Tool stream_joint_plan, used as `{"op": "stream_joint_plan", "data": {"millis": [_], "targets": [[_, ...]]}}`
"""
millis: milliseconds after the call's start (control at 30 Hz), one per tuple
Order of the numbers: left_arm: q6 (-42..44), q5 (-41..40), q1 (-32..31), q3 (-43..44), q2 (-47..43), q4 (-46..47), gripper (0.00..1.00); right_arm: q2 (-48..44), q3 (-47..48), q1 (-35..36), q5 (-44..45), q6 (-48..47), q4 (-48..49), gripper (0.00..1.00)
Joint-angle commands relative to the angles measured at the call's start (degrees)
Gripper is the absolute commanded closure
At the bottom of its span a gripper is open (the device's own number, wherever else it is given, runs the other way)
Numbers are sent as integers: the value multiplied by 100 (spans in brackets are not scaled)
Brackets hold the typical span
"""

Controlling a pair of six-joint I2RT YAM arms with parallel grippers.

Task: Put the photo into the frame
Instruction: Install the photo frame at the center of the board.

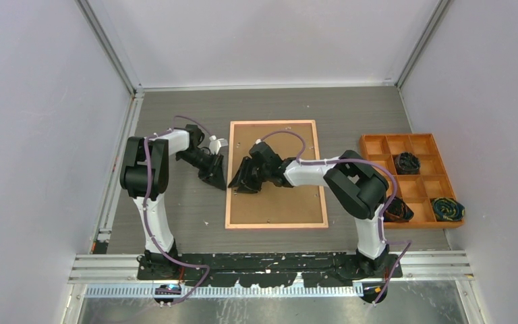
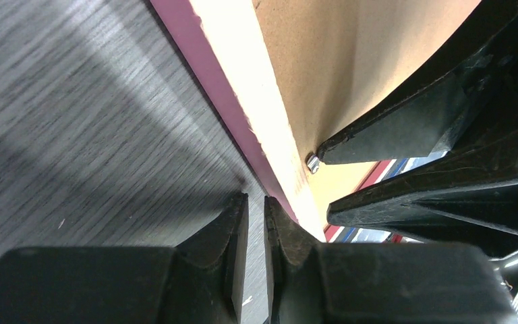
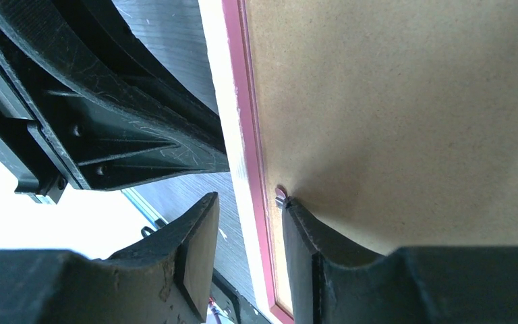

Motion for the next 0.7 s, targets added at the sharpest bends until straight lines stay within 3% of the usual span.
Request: {"op": "stream_joint_plan", "data": {"millis": [0, 667], "targets": [[-6, -110, -21, 6, -93, 105, 83, 114, 231, 61, -63, -90, 8, 56], [38, -157, -46, 4, -109, 110, 84, 456, 525, 88, -538, -132, 30, 60]]}}
